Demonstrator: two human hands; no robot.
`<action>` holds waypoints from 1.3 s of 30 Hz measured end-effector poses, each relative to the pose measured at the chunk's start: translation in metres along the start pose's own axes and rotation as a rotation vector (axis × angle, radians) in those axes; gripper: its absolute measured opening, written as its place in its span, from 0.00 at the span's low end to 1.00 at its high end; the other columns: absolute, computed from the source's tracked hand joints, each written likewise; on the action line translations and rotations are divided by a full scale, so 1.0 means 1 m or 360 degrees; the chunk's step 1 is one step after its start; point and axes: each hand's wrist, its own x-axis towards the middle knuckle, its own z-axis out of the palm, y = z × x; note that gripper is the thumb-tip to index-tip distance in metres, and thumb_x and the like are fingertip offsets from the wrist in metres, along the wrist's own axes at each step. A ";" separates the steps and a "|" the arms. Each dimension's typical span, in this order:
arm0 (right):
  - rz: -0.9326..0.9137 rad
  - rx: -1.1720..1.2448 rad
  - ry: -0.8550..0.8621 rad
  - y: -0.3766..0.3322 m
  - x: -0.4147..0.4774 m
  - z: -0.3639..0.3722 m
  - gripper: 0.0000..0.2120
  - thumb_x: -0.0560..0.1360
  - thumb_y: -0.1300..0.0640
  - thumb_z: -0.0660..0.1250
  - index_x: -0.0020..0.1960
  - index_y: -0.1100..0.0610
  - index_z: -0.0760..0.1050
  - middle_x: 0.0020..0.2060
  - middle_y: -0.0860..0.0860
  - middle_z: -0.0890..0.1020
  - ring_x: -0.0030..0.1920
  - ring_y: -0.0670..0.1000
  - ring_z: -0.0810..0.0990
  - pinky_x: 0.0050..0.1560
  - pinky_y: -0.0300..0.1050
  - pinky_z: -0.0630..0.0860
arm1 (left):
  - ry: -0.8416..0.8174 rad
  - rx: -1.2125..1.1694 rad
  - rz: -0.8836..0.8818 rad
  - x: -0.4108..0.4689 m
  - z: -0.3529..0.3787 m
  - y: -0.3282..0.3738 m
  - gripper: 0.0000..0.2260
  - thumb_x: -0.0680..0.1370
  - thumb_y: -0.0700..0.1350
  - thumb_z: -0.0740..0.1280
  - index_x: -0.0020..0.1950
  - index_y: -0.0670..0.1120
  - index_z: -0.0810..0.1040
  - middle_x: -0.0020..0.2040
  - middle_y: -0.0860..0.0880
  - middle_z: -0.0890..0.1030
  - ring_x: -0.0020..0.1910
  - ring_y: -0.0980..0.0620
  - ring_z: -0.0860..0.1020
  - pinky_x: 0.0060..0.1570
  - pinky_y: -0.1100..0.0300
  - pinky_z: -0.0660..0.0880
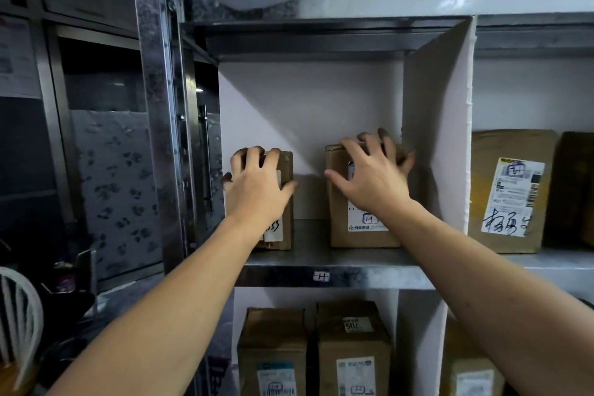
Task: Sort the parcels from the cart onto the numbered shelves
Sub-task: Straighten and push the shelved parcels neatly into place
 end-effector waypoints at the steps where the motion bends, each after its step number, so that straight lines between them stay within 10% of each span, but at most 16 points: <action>1: -0.0007 0.0002 0.0018 -0.001 -0.003 -0.001 0.29 0.74 0.30 0.59 0.71 0.41 0.62 0.74 0.51 0.64 0.79 0.59 0.50 0.67 0.81 0.48 | -0.0024 0.0017 0.0001 0.000 -0.003 0.000 0.31 0.72 0.65 0.67 0.71 0.56 0.64 0.70 0.49 0.67 0.70 0.44 0.59 0.57 0.36 0.70; 12: -0.0062 -0.0252 0.0305 0.013 -0.076 -0.042 0.23 0.78 0.42 0.61 0.70 0.49 0.70 0.68 0.56 0.73 0.74 0.62 0.65 0.69 0.69 0.64 | 0.0398 -0.0110 0.0659 -0.056 -0.028 0.019 0.20 0.76 0.52 0.66 0.66 0.47 0.73 0.60 0.46 0.78 0.60 0.45 0.74 0.59 0.47 0.70; 23: 0.0191 -0.0451 0.0333 0.116 -0.137 -0.111 0.22 0.78 0.44 0.63 0.69 0.51 0.72 0.66 0.57 0.76 0.65 0.62 0.74 0.58 0.60 0.73 | 0.0277 -0.0459 0.0940 -0.080 -0.017 0.153 0.20 0.77 0.52 0.63 0.67 0.47 0.73 0.62 0.45 0.77 0.61 0.44 0.74 0.61 0.47 0.70; 39: 0.0276 0.0276 0.0102 0.296 -0.080 -0.134 0.29 0.79 0.46 0.66 0.77 0.47 0.61 0.73 0.54 0.68 0.70 0.59 0.70 0.65 0.56 0.71 | 0.0177 -0.0552 0.0677 -0.046 0.042 0.340 0.23 0.78 0.52 0.64 0.72 0.47 0.69 0.69 0.46 0.71 0.69 0.45 0.66 0.68 0.47 0.66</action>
